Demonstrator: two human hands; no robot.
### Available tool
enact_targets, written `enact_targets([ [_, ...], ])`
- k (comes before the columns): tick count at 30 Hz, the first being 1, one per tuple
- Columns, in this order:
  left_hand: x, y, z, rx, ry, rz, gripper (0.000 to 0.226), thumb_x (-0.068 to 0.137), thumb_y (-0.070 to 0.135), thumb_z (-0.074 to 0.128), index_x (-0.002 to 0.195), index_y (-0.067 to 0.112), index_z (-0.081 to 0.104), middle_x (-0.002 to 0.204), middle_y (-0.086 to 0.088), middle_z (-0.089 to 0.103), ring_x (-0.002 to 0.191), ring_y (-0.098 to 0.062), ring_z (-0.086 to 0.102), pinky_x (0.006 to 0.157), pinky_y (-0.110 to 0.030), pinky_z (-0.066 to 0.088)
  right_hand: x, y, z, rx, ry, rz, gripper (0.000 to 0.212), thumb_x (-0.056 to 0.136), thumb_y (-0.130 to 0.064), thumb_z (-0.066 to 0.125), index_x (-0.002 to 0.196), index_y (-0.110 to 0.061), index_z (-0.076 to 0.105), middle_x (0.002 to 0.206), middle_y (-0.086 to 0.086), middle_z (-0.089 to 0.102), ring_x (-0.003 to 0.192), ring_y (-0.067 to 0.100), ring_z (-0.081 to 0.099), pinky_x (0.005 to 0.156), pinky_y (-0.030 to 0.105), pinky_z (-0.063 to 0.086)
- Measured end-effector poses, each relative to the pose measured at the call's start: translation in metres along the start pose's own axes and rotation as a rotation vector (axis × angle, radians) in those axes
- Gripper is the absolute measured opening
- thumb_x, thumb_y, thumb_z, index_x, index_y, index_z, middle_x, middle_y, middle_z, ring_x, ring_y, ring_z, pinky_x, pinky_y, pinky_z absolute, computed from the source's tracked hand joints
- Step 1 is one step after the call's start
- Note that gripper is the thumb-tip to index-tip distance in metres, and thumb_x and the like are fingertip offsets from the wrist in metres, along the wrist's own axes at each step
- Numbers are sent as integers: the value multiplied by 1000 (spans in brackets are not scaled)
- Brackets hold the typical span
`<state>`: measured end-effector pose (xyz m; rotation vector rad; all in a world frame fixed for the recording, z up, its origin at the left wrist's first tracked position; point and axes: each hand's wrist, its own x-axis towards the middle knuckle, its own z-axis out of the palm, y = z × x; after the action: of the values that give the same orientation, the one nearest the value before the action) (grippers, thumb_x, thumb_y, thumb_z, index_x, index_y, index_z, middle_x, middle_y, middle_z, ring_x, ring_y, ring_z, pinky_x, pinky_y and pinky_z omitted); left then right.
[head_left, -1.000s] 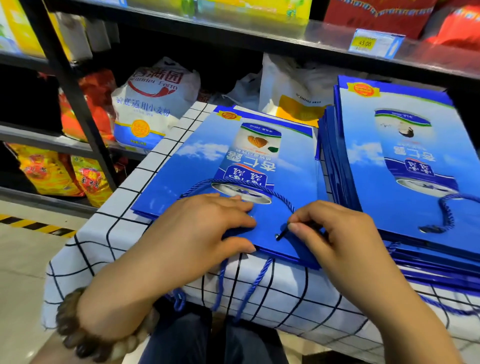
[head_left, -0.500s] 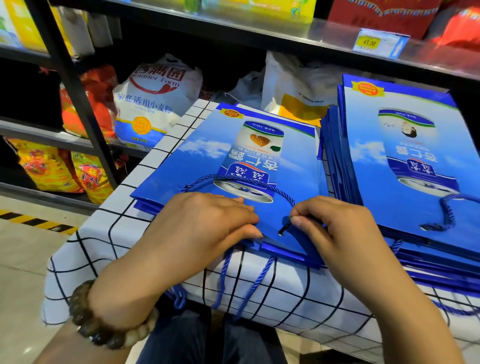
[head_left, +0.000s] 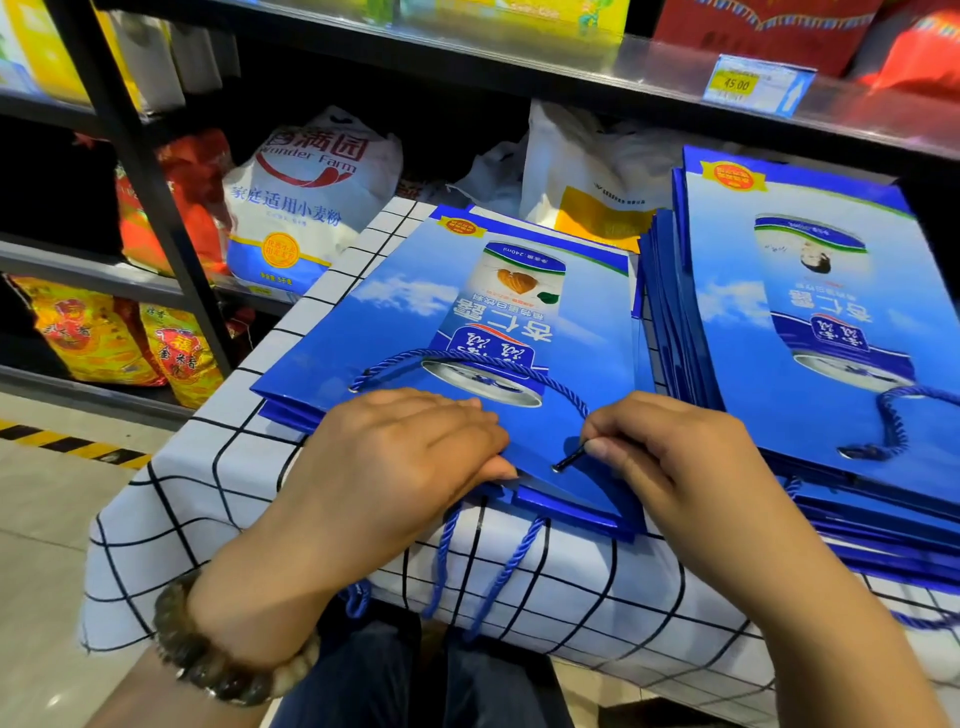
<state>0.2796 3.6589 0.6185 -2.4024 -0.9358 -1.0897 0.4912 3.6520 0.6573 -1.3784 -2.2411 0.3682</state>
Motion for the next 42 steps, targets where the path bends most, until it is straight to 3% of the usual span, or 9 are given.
enact_targets([
  [3,-3,1,2,38,43,20,28,88,27,56,78,7,74,84,-3,74,85,-18,71,74,-33,50,-2,0,2,-2,34,-20,11,82,-32,48,80,-32,59,71,-27,50,75,-1,51,66,12,41],
  [7,-6,3,4,67,67,45,27,89,25,56,78,8,74,87,-5,74,86,-18,70,76,-33,52,-2,2,4,8,59,1,9,81,-31,49,79,-32,57,69,-23,51,74,-2,51,67,13,40],
  [11,-7,4,5,82,86,52,26,89,24,57,78,8,74,87,-5,74,86,-19,70,76,-33,52,-1,0,4,-54,31,-16,16,81,-31,49,79,-24,63,74,-15,55,79,9,52,60,19,43],
  [15,-2,4,5,107,113,47,25,90,22,58,77,7,74,84,-5,73,85,-19,71,76,-33,51,1,-2,4,-74,20,-29,19,82,-32,48,81,-23,65,77,-11,60,71,12,59,63,30,50],
  [19,8,1,0,117,150,53,20,88,18,62,77,6,73,84,-6,73,85,-22,70,72,-37,55,1,-1,1,-15,43,-37,16,83,-31,48,81,-25,63,74,-17,56,73,8,55,64,22,47],
  [23,7,2,-1,100,138,83,20,87,18,62,74,6,73,83,-7,73,87,-23,70,72,-37,56,2,-2,-5,-63,-37,-86,6,84,-32,44,88,-33,48,75,-17,52,70,11,54,63,39,50],
  [31,-16,6,10,54,18,81,17,87,14,54,95,12,69,98,-7,72,94,-23,68,78,-35,54,4,-7,3,-154,-116,-115,18,83,-34,42,83,-27,59,76,-15,49,71,16,58,58,34,47],
  [35,-15,11,11,53,89,42,35,96,12,43,85,7,76,94,-9,73,91,-25,69,77,-35,55,6,-5,0,-107,-112,-122,16,84,-33,44,83,-28,59,77,-16,50,71,15,57,61,38,50],
  [42,-19,14,16,73,117,30,24,92,9,52,89,6,75,98,-10,72,96,-26,67,78,-38,56,2,-1,4,20,-86,-79,22,81,-51,30,90,-38,46,81,-21,53,80,9,54,68,30,48],
])
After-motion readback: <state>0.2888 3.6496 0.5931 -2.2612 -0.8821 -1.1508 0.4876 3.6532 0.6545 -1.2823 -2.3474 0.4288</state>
